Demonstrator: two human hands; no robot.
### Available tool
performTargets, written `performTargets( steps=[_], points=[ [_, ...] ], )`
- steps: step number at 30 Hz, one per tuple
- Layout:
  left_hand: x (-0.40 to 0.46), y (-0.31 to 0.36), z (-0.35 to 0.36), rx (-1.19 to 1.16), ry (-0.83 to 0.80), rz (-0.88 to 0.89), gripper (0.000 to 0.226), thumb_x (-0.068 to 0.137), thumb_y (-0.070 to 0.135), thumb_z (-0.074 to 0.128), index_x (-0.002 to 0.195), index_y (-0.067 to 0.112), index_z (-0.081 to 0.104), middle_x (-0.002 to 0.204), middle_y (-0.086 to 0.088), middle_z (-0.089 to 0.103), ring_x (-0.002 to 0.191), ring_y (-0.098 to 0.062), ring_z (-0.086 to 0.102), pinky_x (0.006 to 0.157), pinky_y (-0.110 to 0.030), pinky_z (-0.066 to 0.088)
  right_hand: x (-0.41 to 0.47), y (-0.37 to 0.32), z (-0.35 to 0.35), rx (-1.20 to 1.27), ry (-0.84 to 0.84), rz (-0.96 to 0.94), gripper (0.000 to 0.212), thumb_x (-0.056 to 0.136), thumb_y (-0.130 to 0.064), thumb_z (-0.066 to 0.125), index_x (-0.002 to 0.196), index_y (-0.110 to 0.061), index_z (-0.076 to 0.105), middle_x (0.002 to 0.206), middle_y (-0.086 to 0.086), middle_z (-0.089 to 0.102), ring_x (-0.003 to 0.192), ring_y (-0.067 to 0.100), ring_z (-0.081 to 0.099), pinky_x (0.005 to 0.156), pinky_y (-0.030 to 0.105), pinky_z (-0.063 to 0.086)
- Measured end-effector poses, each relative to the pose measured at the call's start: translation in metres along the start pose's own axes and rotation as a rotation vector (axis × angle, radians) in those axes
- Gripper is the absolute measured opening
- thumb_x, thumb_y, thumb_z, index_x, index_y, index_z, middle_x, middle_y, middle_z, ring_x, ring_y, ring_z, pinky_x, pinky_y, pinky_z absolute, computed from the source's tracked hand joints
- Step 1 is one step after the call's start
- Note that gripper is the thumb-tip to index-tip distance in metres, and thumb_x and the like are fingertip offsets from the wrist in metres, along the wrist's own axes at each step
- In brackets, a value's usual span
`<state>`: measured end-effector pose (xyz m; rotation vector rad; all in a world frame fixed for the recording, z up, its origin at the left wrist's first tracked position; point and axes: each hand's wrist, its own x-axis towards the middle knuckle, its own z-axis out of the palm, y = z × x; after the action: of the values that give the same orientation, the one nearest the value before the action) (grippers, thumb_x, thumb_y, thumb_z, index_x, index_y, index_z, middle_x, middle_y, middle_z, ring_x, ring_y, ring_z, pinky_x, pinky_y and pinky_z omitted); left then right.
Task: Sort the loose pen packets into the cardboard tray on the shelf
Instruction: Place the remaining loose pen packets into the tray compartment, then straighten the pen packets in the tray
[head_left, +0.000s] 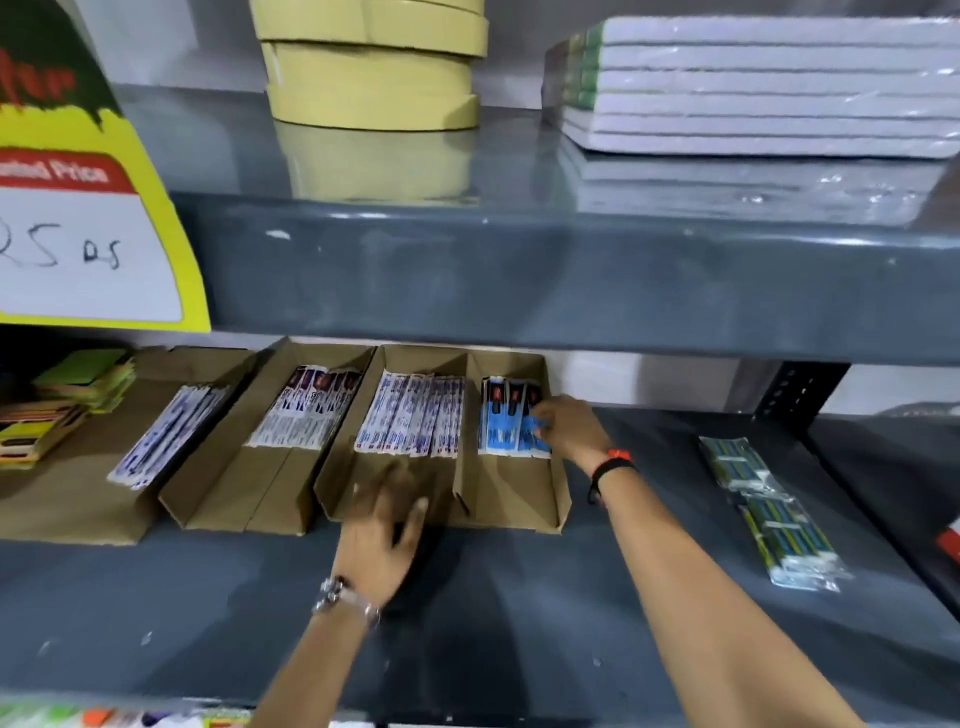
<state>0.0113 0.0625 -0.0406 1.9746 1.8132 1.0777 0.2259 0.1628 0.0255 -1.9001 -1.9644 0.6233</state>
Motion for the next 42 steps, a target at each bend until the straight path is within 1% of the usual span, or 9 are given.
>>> performTargets(
  steps=[3, 8, 12, 21, 26, 30, 33, 37, 42],
  points=[
    [0.043, 0.029, -0.003, 0.074, -0.113, 0.070, 0.072, 0.079, 0.060, 0.022, 0.134, 0.015, 0.033, 0.146, -0.010, 0.035, 0.136, -0.026, 0.027, 0.114, -0.041, 0.015, 0.002, 0.002, 0.004, -0.164, -0.001, -0.092, 0.037, 0.086, -0.015, 0.057, 0.124, -0.015, 0.059, 0.130, 0.012, 0.061, 0.119, 0.028, 0.055, 0.103, 0.040, 0.042],
    [0.095, 0.046, 0.031, 0.521, -0.558, 0.255, 0.050, 0.093, 0.044, 0.026, 0.137, 0.021, 0.024, 0.154, -0.001, 0.015, 0.142, -0.025, 0.000, 0.110, -0.052, -0.017, 0.011, 0.005, 0.028, -0.419, -0.062, -0.159, 0.038, 0.087, -0.027, 0.055, 0.123, -0.018, 0.058, 0.128, 0.007, 0.062, 0.126, 0.022, 0.050, 0.115, 0.058, -0.001],
    [0.109, 0.050, 0.051, 0.668, -0.664, 0.286, 0.043, 0.094, 0.036, 0.025, 0.132, 0.019, 0.037, 0.152, -0.001, 0.023, 0.142, -0.028, -0.006, 0.104, -0.062, -0.022, 0.015, 0.009, 0.034, -0.526, -0.074, -0.151, 0.032, 0.089, -0.027, 0.052, 0.118, -0.016, 0.061, 0.120, 0.009, 0.065, 0.124, 0.024, 0.050, 0.113, 0.062, -0.007],
    [0.107, 0.055, 0.053, 0.779, -0.656, 0.305, 0.048, 0.091, 0.026, 0.032, 0.138, 0.020, 0.024, 0.154, -0.003, 0.015, 0.141, -0.024, -0.011, 0.099, -0.059, -0.028, 0.013, 0.011, 0.028, -0.559, -0.126, -0.163, 0.034, 0.089, -0.024, 0.051, 0.122, -0.017, 0.057, 0.126, 0.006, 0.061, 0.128, 0.024, 0.046, 0.110, 0.065, -0.012],
    [0.114, 0.046, 0.035, 0.616, -0.502, 0.258, 0.046, 0.093, 0.034, 0.030, 0.137, 0.024, 0.026, 0.154, -0.001, 0.012, 0.141, -0.023, -0.008, 0.098, -0.061, -0.028, 0.007, -0.001, 0.015, -0.446, 0.016, -0.152, 0.045, 0.087, -0.002, 0.045, 0.130, -0.017, 0.050, 0.132, 0.008, 0.057, 0.129, 0.023, 0.047, 0.112, 0.064, -0.007],
    [0.127, 0.019, -0.014, 0.593, -0.399, 0.124, 0.039, 0.093, 0.029, 0.032, 0.132, 0.021, 0.036, 0.150, -0.002, 0.028, 0.142, -0.023, 0.009, 0.104, -0.063, -0.020, 0.013, -0.032, 0.016, -0.424, 0.151, -0.173, 0.056, 0.085, 0.006, 0.038, 0.132, -0.022, 0.050, 0.130, 0.007, 0.061, 0.126, 0.025, 0.050, 0.117, 0.055, -0.001],
    [0.131, -0.007, -0.040, 0.717, -0.541, 0.063, 0.040, 0.092, 0.029, 0.032, 0.131, 0.022, 0.038, 0.148, -0.003, 0.033, 0.141, -0.025, 0.011, 0.104, -0.068, -0.019, 0.015, -0.063, 0.035, -0.424, 0.049, -0.266, 0.053, 0.085, 0.006, 0.038, 0.130, -0.017, 0.052, 0.129, 0.013, 0.061, 0.127, 0.026, 0.049, 0.117, 0.053, 0.006],
    [0.126, -0.027, -0.043, 0.819, -0.718, 0.056, 0.045, 0.088, 0.021, 0.036, 0.133, 0.021, 0.035, 0.154, -0.009, 0.015, 0.142, -0.026, 0.000, 0.109, -0.063, -0.016, 0.014, -0.089, 0.074, -0.497, -0.191, -0.342, 0.043, 0.089, 0.006, 0.038, 0.126, -0.008, 0.055, 0.131, 0.017, 0.058, 0.125, 0.029, 0.051, 0.113, 0.050, 0.026],
    [0.128, -0.038, -0.026, 0.825, -0.732, 0.108, 0.045, 0.086, 0.017, 0.039, 0.131, 0.019, 0.040, 0.154, -0.017, 0.005, 0.142, -0.025, -0.004, 0.111, -0.052, -0.018, 0.020, -0.091, 0.095, -0.512, -0.266, -0.258, 0.032, 0.095, -0.008, 0.036, 0.114, -0.002, 0.060, 0.115, 0.018, 0.066, 0.110, 0.031, 0.060, 0.109, 0.048, 0.036]
  ],
)
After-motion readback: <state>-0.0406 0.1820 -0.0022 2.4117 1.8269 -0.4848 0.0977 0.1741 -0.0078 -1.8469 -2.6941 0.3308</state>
